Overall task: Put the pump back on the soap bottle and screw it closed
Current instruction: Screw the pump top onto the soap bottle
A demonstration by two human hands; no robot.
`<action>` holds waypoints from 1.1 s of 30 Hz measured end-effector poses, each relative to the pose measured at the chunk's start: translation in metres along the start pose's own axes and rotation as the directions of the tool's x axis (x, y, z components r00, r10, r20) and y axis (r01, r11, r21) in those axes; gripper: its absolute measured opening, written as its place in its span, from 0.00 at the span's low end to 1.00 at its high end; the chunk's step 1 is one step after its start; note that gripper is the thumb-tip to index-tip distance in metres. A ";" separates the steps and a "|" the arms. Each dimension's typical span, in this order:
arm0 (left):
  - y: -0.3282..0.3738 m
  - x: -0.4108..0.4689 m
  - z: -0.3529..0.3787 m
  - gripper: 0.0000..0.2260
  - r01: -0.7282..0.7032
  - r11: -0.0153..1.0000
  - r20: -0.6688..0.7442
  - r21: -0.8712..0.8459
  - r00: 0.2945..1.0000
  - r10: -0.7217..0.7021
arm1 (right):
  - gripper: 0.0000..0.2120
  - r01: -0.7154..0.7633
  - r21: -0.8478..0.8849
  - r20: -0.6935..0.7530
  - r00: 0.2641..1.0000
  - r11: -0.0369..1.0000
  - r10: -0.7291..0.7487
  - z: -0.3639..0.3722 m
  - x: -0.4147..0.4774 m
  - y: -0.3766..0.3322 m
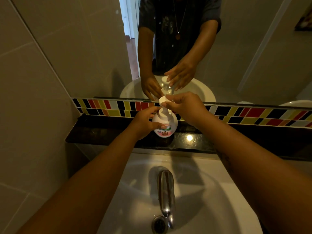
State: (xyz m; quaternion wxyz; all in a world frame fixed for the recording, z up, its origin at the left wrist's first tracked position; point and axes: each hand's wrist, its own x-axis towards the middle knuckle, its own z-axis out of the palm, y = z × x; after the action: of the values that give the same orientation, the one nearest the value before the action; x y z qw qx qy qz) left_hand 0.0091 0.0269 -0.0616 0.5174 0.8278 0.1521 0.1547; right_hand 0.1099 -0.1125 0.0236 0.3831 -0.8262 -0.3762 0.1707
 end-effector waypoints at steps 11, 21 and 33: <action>0.012 0.002 -0.008 0.31 0.008 1.000 0.045 0.022 0.999 -0.009 | 0.27 0.039 0.283 -0.140 0.990 0.958 0.001 0.006 -0.014 0.004; -0.002 -0.006 -0.008 0.28 0.120 0.989 -0.002 -0.087 0.993 -0.120 | 0.28 -0.114 0.351 -0.042 0.990 0.929 0.137 0.036 -0.030 0.063; -0.015 0.000 -0.002 0.24 0.088 0.989 -0.090 -0.118 0.991 -0.099 | 0.29 -0.082 0.294 -0.134 0.983 0.952 0.127 0.057 -0.013 0.076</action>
State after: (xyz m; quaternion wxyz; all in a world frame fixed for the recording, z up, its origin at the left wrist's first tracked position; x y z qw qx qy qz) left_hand 0.0066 0.0347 -0.0743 0.5627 0.7805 0.2064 0.1780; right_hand 0.1064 -0.1258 -0.0710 0.5171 -0.7910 -0.2728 0.1803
